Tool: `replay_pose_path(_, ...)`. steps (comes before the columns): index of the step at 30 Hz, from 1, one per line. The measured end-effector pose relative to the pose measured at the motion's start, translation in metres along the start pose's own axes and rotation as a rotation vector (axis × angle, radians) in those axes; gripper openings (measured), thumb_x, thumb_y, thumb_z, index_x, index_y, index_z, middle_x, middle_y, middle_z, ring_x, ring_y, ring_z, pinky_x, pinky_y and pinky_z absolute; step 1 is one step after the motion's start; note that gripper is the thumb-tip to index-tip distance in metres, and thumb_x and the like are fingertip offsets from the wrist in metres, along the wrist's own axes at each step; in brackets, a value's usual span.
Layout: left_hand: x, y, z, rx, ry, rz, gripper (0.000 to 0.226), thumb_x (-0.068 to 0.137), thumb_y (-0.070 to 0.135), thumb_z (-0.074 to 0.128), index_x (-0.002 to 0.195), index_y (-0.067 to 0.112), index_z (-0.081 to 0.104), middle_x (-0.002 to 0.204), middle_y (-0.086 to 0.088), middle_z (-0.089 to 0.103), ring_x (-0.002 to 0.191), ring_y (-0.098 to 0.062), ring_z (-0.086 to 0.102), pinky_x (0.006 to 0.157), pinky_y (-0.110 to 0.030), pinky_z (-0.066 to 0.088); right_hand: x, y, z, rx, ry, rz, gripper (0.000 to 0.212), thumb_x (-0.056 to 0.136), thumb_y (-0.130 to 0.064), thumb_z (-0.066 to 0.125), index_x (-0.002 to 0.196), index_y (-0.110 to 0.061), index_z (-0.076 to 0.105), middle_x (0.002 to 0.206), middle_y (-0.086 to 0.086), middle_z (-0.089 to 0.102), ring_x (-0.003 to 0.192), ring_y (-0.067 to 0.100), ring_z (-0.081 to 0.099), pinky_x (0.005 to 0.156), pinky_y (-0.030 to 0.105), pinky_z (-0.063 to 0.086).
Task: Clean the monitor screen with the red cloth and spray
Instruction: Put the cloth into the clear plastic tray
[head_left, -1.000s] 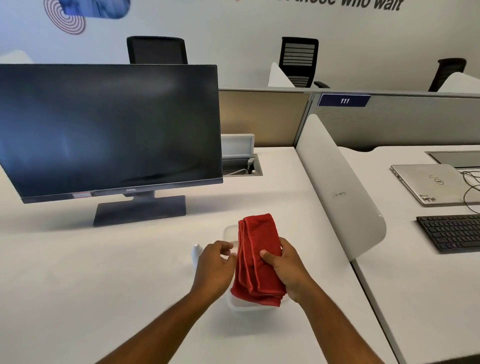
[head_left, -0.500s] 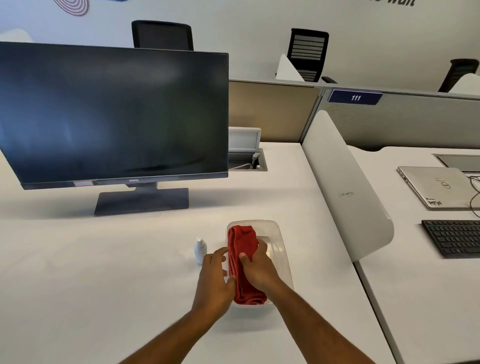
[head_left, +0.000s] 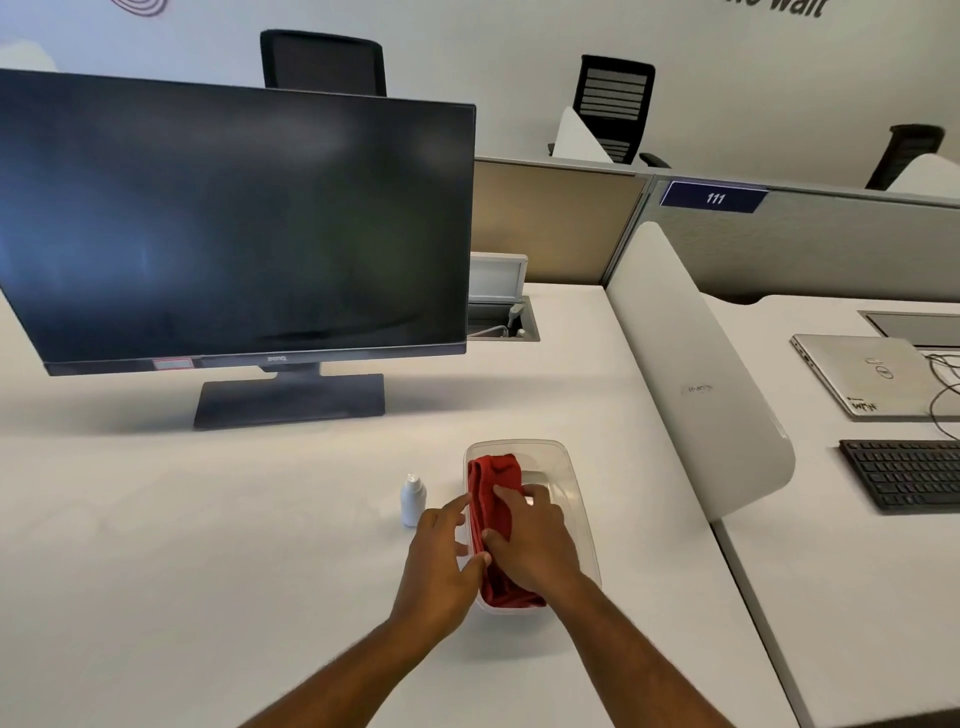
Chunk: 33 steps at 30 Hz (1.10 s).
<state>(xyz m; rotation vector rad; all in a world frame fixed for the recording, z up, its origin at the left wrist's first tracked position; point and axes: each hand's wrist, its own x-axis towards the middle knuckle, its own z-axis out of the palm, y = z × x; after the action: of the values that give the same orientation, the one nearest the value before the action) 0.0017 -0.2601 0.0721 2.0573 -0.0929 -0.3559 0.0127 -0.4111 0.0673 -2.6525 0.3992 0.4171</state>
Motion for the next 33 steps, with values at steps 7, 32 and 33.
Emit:
replay_pose_path(7, -0.002, -0.018, -0.01, 0.01, -0.054, -0.04, 0.064, 0.088, 0.038, 0.074, 0.143, 0.035, 0.041, 0.127, 0.019, 0.046, 0.095, -0.005, 0.064, 0.064, -0.006, 0.049, -0.013, -0.033, -0.03, 0.328, 0.255, -0.05, 0.031, 0.104, -0.038, 0.066, 0.134, -0.031, 0.065, 0.128, -0.012, 0.065, 0.104, 0.006, 0.067, 0.097, 0.023, 0.058)
replay_pose_path(32, -0.001, -0.028, -0.021, -0.051, -0.235, -0.209, 0.053, 0.084, 0.06, 0.067, 0.127, 0.029, 0.061, 0.119, 0.014, 0.061, 0.103, -0.008, 0.064, 0.088, -0.022, 0.053, -0.001, -0.08, -0.061, 0.422, 0.418, -0.196, 0.022, 0.089, -0.037, 0.085, 0.105, -0.023, 0.081, 0.103, -0.009, 0.079, 0.09, 0.007, 0.07, 0.083, 0.022, 0.056)
replay_pose_path(33, -0.001, -0.028, -0.021, -0.085, -0.242, -0.215, 0.052, 0.084, 0.059, 0.068, 0.126, 0.028, 0.061, 0.118, 0.015, 0.061, 0.104, -0.009, 0.065, 0.089, -0.025, 0.055, -0.004, -0.073, -0.072, 0.453, 0.45, -0.192, 0.021, 0.088, -0.035, 0.086, 0.104, -0.023, 0.081, 0.101, -0.009, 0.079, 0.089, 0.007, 0.071, 0.081, 0.022, 0.056)
